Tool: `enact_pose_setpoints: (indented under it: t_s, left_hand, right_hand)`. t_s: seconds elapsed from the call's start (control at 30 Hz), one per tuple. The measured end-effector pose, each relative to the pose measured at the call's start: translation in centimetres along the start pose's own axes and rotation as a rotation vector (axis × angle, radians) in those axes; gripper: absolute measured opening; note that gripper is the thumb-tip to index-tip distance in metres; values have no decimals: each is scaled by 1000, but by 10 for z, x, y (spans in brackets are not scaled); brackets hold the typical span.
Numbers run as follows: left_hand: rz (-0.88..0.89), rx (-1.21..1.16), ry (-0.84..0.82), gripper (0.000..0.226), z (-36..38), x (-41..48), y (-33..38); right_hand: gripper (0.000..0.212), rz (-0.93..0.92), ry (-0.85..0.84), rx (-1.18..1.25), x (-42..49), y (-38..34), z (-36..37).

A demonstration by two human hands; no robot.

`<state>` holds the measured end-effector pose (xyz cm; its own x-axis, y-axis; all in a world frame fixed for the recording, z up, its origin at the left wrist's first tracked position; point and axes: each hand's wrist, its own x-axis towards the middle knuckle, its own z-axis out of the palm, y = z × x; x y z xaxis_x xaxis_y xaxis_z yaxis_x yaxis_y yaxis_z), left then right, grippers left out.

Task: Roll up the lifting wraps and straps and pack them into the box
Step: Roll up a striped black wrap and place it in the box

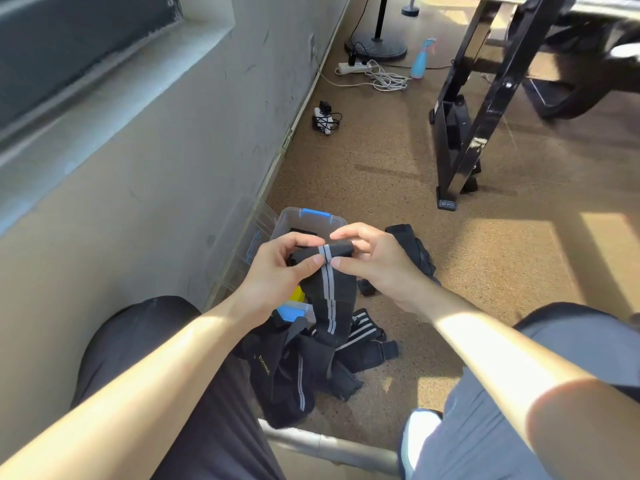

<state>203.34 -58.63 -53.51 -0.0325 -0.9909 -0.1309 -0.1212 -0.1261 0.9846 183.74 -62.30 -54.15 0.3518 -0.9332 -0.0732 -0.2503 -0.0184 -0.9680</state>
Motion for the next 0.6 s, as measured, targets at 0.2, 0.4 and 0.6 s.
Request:
enact_pose_setpoints:
  t_s: [0.2, 0.4, 0.6]
  left_hand:
    - [137, 64, 14, 26, -4, 4, -4]
    - [-57, -29, -45, 22, -2, 5, -1]
    - [-75, -102, -61, 16, -2, 5, 4]
  right_hand:
    - [21, 46, -55, 84, -2, -7, 0]
    - [22, 18, -27, 215, -3, -6, -2]
    - [30, -21, 12, 204, -2, -5, -1]
